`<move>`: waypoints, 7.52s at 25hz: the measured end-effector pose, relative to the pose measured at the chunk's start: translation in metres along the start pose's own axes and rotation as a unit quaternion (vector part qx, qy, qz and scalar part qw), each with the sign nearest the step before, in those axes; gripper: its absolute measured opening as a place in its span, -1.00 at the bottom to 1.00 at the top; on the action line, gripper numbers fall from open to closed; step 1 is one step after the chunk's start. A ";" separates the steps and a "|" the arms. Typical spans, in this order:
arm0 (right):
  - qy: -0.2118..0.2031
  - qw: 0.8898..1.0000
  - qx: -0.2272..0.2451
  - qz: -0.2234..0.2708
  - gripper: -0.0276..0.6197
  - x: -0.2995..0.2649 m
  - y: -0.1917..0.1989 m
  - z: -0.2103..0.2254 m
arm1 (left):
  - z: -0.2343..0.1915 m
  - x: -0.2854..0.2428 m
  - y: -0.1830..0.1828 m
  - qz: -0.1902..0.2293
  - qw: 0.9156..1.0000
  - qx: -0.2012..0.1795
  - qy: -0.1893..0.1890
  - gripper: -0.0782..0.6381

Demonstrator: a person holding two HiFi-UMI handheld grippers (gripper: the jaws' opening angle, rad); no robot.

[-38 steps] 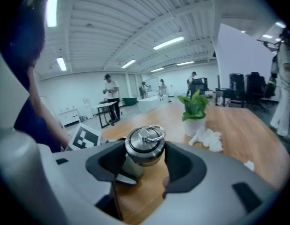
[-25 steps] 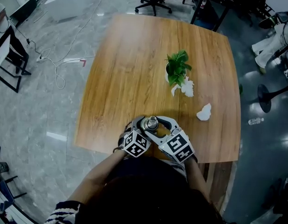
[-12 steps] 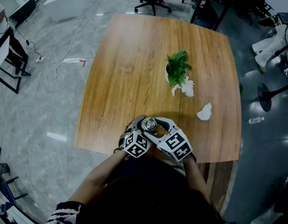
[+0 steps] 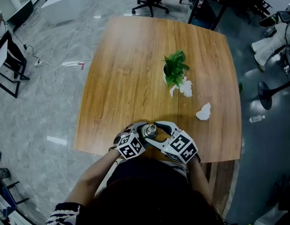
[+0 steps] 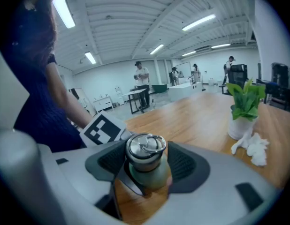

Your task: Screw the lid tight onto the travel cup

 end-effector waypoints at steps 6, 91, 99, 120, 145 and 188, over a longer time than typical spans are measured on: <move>0.017 1.000 0.010 0.019 -0.09 0.004 0.006 -0.006 | 0.004 -0.007 -0.008 -0.004 0.999 -0.021 0.035 0.28; 0.039 0.992 0.106 -0.048 -0.13 -0.002 -0.003 -0.006 | -0.015 -0.010 -0.010 -0.025 0.994 -0.068 0.076 0.28; 0.165 0.986 0.026 0.022 -0.13 -0.004 0.007 -0.025 | -0.006 -0.010 -0.013 -0.040 0.999 0.002 -0.001 0.28; 0.103 0.994 0.022 0.005 -0.13 -0.007 0.010 -0.015 | -0.009 -0.007 -0.004 -0.021 1.000 0.012 0.002 0.28; 0.012 0.991 0.123 -0.052 -0.13 -0.009 -0.008 0.000 | -0.015 -0.007 -0.004 -0.023 0.997 -0.034 0.062 0.28; 0.146 0.987 0.070 -0.015 -0.13 -0.017 -0.004 -0.021 | -0.010 0.001 0.000 -0.035 0.999 0.017 0.012 0.28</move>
Point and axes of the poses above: the fingertips, and each gripper's own axes: x backward along the fingers, z to its right, y out of its underside, the point moved 10 cm from there along x, backward along the fingers, and after that the axes turned 2 degrees about -x, right-handed, at the moved point
